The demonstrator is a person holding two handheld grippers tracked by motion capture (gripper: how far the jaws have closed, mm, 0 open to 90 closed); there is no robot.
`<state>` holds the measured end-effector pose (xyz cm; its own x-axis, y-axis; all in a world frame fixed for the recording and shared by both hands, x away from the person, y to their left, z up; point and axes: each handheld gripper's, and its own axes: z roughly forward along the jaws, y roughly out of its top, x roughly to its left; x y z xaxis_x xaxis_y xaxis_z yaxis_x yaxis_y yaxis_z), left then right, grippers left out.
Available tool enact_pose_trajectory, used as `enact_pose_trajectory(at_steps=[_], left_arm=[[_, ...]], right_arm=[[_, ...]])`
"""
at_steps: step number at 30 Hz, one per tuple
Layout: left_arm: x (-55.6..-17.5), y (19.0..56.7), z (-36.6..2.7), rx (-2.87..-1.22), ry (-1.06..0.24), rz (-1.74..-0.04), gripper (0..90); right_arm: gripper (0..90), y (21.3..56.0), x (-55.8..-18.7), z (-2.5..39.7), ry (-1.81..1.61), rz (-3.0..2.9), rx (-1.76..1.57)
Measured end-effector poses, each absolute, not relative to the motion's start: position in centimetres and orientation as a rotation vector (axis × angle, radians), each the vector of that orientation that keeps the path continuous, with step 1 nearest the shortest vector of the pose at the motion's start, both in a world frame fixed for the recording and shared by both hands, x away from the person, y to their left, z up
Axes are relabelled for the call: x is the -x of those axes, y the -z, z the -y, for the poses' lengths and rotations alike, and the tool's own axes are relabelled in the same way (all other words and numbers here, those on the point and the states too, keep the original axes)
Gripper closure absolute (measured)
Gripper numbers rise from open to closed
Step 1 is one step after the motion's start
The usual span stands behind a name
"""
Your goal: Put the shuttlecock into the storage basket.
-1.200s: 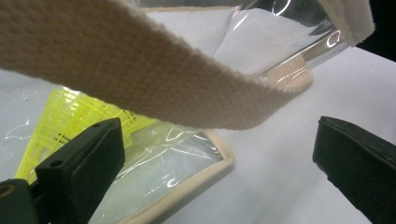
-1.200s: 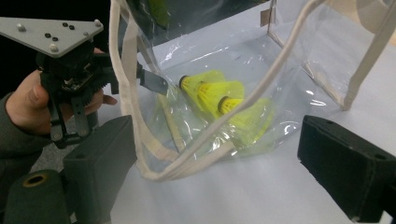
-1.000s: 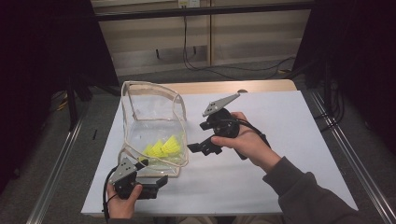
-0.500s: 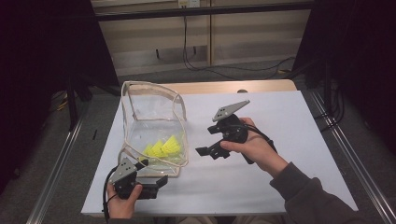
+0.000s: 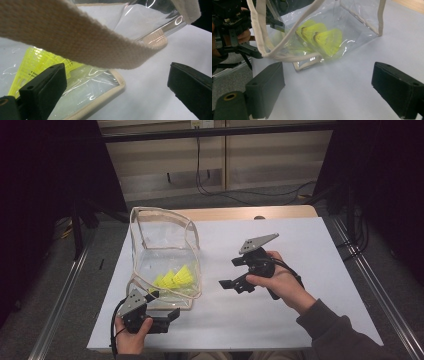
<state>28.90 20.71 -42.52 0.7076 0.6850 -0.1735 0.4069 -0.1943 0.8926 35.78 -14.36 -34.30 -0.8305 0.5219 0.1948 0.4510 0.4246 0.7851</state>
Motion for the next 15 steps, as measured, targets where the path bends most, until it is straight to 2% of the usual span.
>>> enact_pose_trajectory(at_steps=[15], left_arm=[[-28.9,42.5,-20.7,-1.824,-0.318,-0.855,2.3]], right_arm=[[10.7,35.7,-35.3,16.9,-1.388,-2.553,-0.937]])
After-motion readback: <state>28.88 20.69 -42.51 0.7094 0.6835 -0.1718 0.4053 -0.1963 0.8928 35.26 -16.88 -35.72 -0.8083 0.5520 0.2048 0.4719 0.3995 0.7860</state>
